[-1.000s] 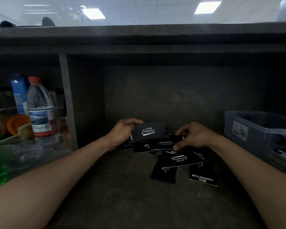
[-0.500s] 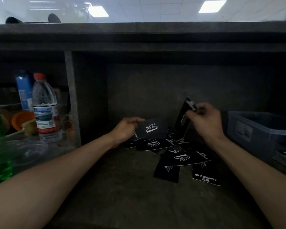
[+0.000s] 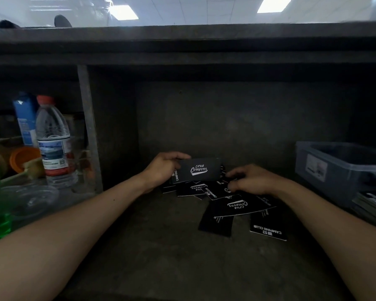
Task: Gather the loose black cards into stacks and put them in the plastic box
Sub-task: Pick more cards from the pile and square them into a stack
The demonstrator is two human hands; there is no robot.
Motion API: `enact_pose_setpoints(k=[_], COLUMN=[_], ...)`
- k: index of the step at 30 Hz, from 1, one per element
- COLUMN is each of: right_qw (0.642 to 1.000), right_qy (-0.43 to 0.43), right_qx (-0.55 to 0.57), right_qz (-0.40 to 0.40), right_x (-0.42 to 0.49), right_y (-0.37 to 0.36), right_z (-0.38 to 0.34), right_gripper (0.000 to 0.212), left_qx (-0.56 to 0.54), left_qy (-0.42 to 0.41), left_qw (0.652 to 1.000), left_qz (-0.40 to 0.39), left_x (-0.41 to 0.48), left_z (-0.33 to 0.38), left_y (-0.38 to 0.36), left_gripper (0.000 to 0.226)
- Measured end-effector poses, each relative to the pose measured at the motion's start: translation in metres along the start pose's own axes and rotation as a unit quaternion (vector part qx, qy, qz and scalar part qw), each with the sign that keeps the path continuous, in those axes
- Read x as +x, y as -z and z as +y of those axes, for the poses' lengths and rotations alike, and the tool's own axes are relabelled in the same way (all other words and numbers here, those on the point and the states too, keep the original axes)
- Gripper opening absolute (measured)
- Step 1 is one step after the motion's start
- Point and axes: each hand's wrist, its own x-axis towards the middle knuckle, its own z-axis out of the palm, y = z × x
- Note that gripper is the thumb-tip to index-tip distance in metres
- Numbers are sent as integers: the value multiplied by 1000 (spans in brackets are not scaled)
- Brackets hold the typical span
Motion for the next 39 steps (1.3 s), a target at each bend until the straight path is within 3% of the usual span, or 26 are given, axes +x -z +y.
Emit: enact_pose_setpoints(k=[7,15,19,25,29,33,36,39], right_qw=[999,999,995,959,957,950,954,953], right_qy=[3,-5,39,101,113,133,105,12], right_qx=[-22,12,92,210,198,220,238,280], right_qz=[-37,-45,9,162,178,176,151,113], right_x=[-1,-5,-7,2,4,2,0,-1], right_y=[14,22,23,14,2,-2,2,9], right_z=[0,1,-4,-10,-10,-16,-18,-10], right_gripper=[59,46,47,50,57,65,59,51], left_qx=[-4,22,8,-16,-19,47,57,46], left_qy=[7,-10,-12,-5,-28,-58,-53,-15], left_qw=[1000,1000,1000,999,998,997,996,999], left_qz=[-4,-19,-26,-34,-44,-36,-34,-25], left_x=[2,1,-1,-2,-4,-8,-9,-8], left_z=[-2,-3,-2,0,-1,-2,1,2], left_y=[1,3,2,0,-3,-3,-1,1], left_gripper=[43,45,46,42,19,38,37,39])
